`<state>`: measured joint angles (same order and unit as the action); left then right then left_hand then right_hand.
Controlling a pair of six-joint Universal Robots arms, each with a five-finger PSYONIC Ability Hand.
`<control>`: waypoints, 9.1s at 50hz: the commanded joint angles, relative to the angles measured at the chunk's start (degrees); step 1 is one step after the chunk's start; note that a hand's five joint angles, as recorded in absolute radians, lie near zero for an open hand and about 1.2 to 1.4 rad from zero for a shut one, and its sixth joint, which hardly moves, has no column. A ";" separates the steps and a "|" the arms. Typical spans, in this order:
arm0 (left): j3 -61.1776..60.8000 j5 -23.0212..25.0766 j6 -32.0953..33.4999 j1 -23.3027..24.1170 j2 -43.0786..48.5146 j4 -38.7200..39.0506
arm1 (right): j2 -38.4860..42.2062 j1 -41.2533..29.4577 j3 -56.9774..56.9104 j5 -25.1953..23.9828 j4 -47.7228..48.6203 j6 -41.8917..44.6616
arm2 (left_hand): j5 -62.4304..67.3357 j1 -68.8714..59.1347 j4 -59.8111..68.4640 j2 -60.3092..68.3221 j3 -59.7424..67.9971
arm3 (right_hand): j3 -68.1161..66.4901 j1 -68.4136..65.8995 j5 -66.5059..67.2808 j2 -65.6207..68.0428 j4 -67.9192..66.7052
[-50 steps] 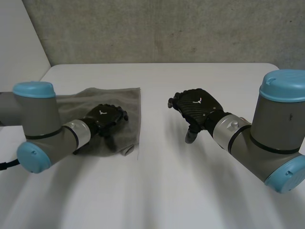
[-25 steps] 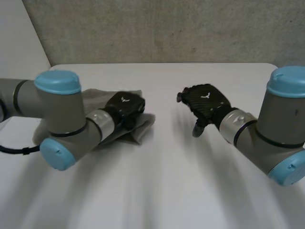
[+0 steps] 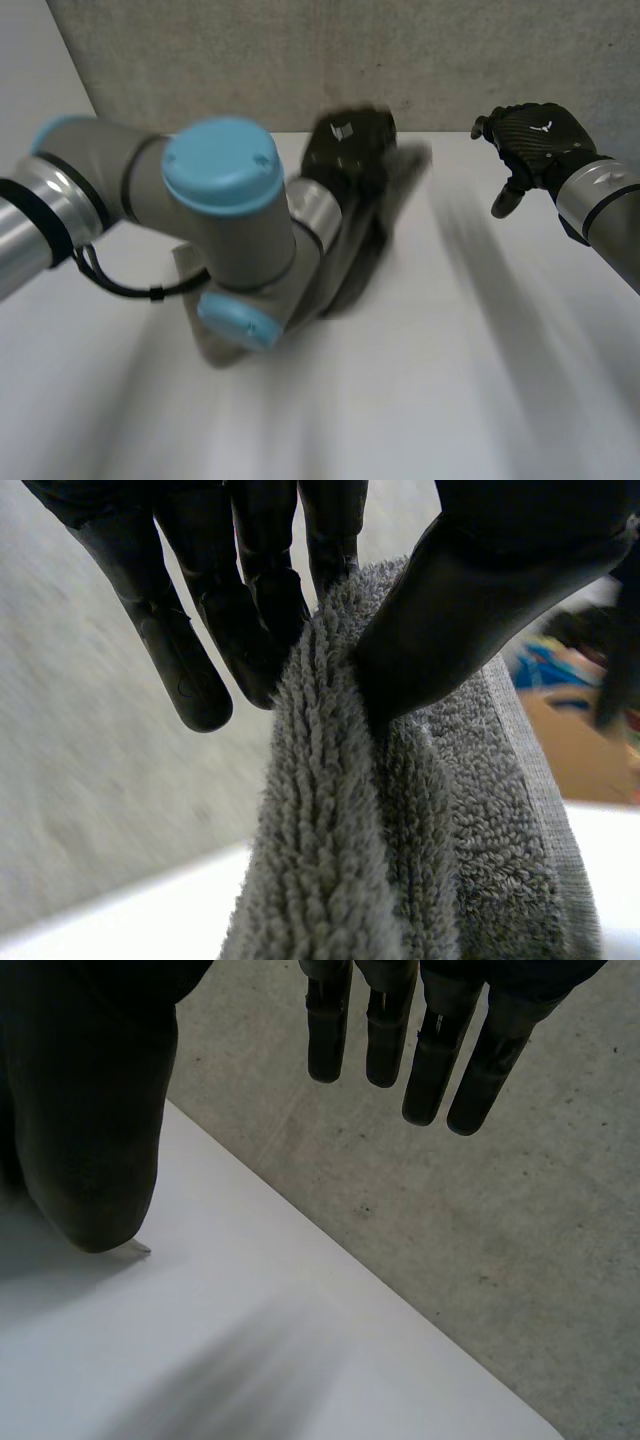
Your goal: Fold the towel.
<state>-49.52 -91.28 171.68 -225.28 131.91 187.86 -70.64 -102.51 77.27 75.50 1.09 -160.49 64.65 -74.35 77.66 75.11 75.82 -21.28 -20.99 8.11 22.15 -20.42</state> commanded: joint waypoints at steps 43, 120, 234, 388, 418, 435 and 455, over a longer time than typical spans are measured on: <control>-30.88 24.55 25.96 -19.31 -9.04 -0.21 | -3.71 -4.62 1.12 -0.35 -8.56 0.88 | -61.58 61.28 -64.59 -62.04 -62.75 | 5.14 4.85 -1.97 -6.01 4.28; -33.72 25.71 30.82 -16.33 -1.84 5.59 | -1.25 -5.24 3.50 -0.18 -8.21 2.12 | -9.77 9.46 -12.78 -10.22 -10.93 | 5.31 5.02 -2.14 -6.18 4.45; -45.49 18.16 -6.55 -22.74 -29.00 8.58 | 26.71 -15.43 -35.46 5.26 -26.07 11.61 | 5.35 -5.65 2.34 4.89 4.18 | 11.28 10.99 -8.11 -12.15 10.42; -58.41 25.01 18.34 -36.89 -27.50 18.77 | -6.52 -1.37 20.46 -20.48 10.07 4.84 | 5.35 -5.65 2.34 4.89 4.18 | -58.72 -59.01 61.89 57.85 -59.58; -58.94 25.36 22.91 -36.54 -15.28 26.77 | -6.00 2.93 26.26 -20.31 10.25 5.72 | -30.46 30.15 -33.47 -30.91 -31.62 | -58.72 -59.01 61.89 57.85 -59.58; -60.87 39.77 23.35 -37.68 -18.80 24.05 | -5.56 3.73 27.14 -20.22 11.65 5.63 | -33.32 33.02 -36.33 -33.78 -34.49 | -58.72 -59.01 61.89 57.85 -59.58; -60.70 39.51 41.17 -39.88 -19.59 15.35 | -5.29 4.08 27.40 -19.69 12.09 5.46 | -31.63 31.33 -34.64 -32.09 -32.80 | -58.72 -59.01 61.89 57.85 -59.58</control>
<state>-110.16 -51.20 202.17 -264.26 111.81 206.43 -75.95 -98.58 104.63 55.65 13.12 -154.96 32.80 -42.84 42.48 42.45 42.60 -75.86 -76.14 66.59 75.02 -76.32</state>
